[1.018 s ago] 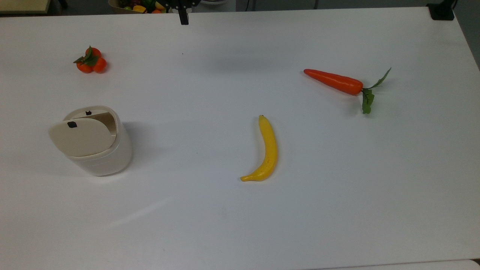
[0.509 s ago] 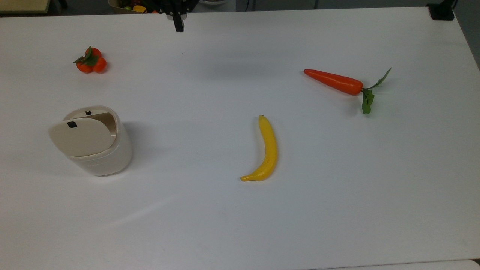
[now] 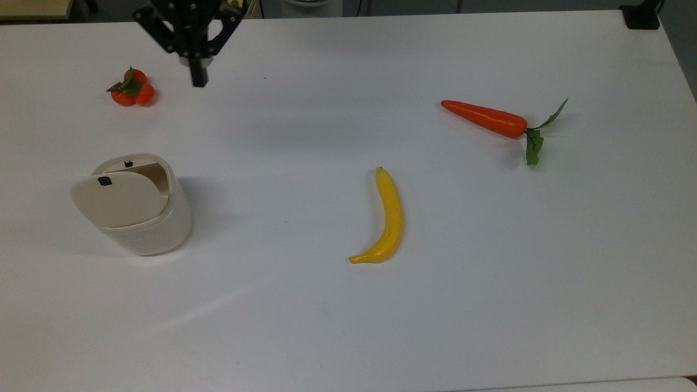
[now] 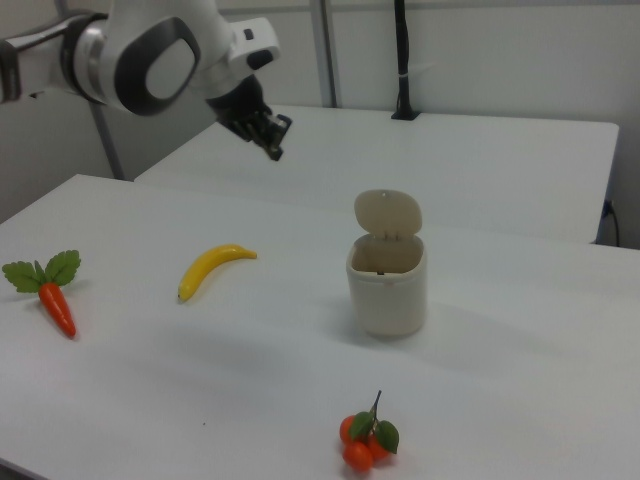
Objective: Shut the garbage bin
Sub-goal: 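Move the gripper over the open lid of the cream bin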
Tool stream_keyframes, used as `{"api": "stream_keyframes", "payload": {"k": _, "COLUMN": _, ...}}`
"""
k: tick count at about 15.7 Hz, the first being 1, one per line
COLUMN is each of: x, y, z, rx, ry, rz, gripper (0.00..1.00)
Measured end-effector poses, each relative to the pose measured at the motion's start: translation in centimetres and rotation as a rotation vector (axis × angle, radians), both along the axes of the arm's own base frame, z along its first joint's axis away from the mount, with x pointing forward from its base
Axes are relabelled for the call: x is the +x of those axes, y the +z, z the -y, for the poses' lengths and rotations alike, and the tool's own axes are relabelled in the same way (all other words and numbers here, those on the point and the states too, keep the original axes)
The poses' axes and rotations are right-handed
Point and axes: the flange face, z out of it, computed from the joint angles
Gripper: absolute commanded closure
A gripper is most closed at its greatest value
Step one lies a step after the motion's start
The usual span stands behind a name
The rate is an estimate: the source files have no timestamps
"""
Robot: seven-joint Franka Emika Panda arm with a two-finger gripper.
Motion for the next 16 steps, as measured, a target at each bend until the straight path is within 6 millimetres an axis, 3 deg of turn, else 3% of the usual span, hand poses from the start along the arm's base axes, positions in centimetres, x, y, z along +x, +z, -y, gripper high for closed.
{"api": "stream_keyframes", "payload": {"k": 7, "x": 2.9, "y": -1.6, "z": 3.6, "rx": -0.028, "ry": -0.068, "rz": 0.192, "gripper": 1.00}}
{"api": "stream_keyframes", "payload": {"k": 16, "x": 6.5, "y": -8.3, "z": 6.9, "rx": -0.063, "ry": -0.121, "rz": 0.311, "gripper": 1.00}}
